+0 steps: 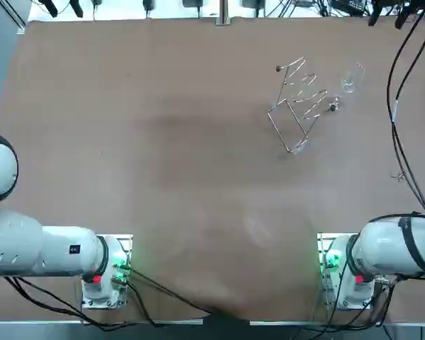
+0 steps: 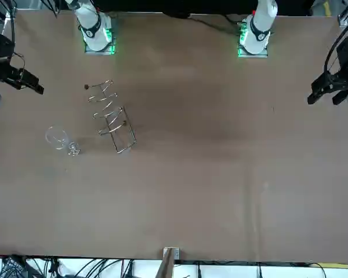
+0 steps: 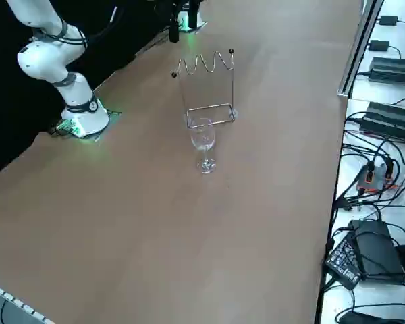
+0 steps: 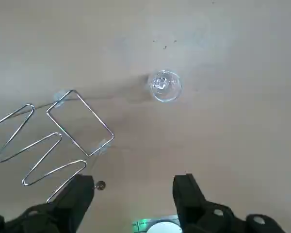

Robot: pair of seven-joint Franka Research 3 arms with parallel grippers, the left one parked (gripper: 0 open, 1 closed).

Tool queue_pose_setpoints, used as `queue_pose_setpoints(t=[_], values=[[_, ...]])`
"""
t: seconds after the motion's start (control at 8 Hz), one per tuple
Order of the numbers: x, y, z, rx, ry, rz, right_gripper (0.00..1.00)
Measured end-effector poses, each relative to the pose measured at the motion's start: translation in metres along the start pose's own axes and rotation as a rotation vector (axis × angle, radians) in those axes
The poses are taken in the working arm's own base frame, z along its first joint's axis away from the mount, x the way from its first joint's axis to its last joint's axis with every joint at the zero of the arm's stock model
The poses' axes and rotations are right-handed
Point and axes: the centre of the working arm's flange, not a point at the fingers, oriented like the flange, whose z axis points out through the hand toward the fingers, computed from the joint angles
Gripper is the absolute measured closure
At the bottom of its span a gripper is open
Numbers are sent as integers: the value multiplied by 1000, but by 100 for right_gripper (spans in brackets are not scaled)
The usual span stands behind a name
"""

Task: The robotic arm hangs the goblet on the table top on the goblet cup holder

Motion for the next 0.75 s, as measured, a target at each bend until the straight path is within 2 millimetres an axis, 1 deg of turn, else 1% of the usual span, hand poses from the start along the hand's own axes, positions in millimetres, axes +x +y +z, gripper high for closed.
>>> queue_pose_setpoints(t=[0.5, 0.62, 0.75], values=[[0, 0, 0, 0, 0, -10, 0], [1, 3, 1, 0, -2, -57, 0], [3, 12, 4, 2, -10, -122, 0]])
